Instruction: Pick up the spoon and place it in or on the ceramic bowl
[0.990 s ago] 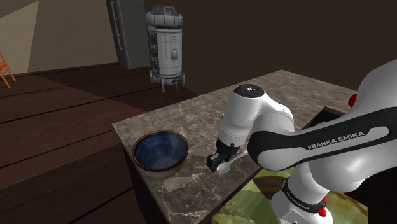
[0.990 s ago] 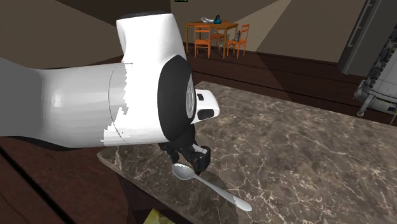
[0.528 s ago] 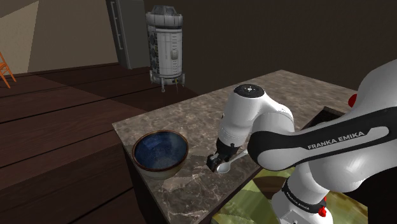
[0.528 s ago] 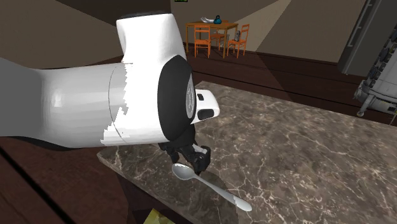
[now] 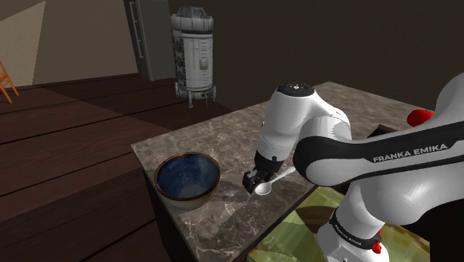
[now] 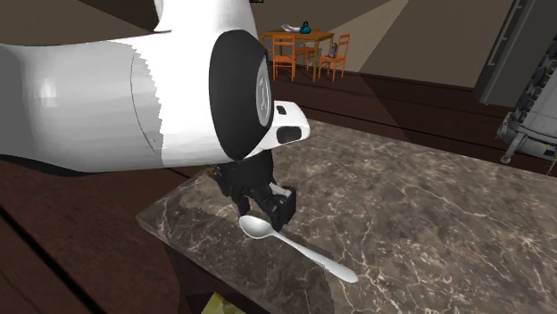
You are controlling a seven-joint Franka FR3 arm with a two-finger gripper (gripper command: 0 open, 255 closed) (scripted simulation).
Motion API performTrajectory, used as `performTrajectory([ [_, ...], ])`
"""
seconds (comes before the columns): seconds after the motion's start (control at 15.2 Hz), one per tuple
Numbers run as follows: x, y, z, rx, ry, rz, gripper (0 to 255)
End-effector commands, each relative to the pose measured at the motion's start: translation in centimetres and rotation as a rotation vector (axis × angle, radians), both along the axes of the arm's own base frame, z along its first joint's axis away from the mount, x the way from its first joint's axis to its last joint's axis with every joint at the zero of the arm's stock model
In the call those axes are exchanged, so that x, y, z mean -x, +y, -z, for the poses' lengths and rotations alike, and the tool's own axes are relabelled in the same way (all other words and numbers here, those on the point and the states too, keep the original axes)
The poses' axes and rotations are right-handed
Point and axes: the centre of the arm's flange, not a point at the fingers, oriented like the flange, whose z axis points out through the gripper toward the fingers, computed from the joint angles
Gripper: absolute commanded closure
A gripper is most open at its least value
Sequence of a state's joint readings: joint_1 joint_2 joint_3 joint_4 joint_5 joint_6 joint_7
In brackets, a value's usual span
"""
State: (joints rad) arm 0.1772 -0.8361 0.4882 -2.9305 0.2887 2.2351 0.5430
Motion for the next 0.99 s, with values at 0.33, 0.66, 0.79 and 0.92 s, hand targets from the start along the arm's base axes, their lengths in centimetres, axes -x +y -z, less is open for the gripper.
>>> performTrajectory([
  [0.33, 0.0, 0.0, -3.7, 0.0, 0.001, 0.0, 255],
  [0.66, 0.0, 0.0, -6.3, 0.0, 0.001, 0.0, 255],
  [0.79, 0.0, 0.0, -7.4, 0.0, 0.001, 0.0, 255],
  [0.92, 0.0, 0.0, -8.5, 0.0, 0.001, 0.0, 255],
])
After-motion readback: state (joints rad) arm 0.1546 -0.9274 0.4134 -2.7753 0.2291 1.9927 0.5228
